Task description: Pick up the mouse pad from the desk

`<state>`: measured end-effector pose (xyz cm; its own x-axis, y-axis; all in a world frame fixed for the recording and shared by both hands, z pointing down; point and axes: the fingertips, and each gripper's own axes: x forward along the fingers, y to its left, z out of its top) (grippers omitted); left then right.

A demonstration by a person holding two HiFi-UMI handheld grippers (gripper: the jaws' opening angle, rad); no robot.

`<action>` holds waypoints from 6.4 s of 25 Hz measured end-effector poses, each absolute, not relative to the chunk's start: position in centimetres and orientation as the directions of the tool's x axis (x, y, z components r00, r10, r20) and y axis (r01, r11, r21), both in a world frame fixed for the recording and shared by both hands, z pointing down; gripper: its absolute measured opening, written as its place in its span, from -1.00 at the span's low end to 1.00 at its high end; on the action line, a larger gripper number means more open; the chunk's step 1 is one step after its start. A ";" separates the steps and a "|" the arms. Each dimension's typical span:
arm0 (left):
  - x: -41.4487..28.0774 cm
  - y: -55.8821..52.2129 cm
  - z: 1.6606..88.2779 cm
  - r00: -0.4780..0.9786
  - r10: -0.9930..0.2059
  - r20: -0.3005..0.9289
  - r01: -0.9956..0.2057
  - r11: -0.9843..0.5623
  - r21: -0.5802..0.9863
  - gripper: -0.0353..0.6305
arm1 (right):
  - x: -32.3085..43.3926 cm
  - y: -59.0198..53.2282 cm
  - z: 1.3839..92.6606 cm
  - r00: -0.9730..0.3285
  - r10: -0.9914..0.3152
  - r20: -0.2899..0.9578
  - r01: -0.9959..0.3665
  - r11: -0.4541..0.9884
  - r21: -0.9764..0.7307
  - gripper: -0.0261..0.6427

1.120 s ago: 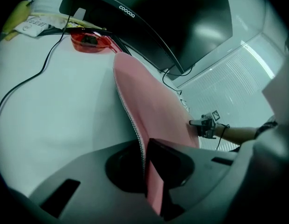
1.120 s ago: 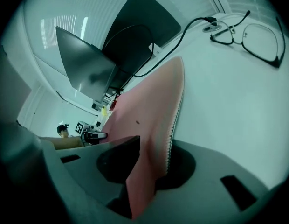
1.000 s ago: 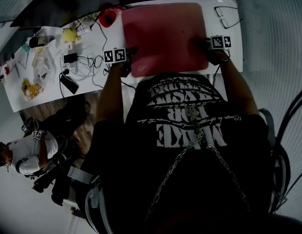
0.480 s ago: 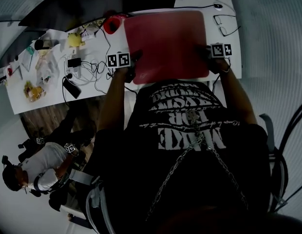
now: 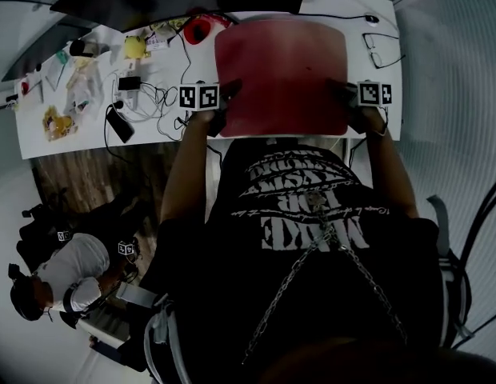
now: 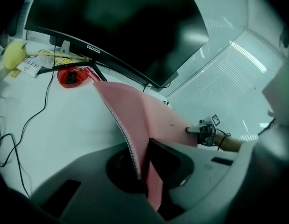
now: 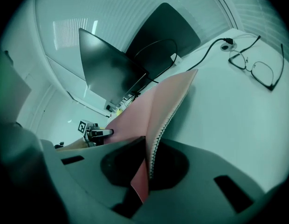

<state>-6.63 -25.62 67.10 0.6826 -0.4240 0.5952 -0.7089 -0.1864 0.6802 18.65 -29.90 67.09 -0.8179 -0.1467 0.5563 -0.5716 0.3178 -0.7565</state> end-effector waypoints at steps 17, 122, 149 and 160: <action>-10.3 -21.6 54.7 0.791 -0.408 0.456 -0.606 -0.421 0.675 -0.82 | 13.9 -22.2 54.4 -0.782 -0.355 0.513 -0.619 0.335 -0.711 -0.88; -17.6 -22.1 67.2 0.228 -0.657 0.718 -0.961 -0.034 0.274 -0.57 | 26.6 -28.1 65.7 -0.356 -0.525 0.773 -0.915 0.365 -0.173 -0.42; -2.0 -19.7 32.0 0.463 -0.885 0.046 -0.885 -0.459 0.070 -0.88 | 9.9 -20.7 30.0 -0.650 -0.756 0.075 -0.751 0.655 0.086 -0.93; -5.5 -20.5 32.5 0.487 -0.872 0.052 -0.873 -0.485 0.052 -0.88 | 6.1 -21.2 30.7 -0.629 -0.771 0.099 -0.766 0.637 0.086 -0.92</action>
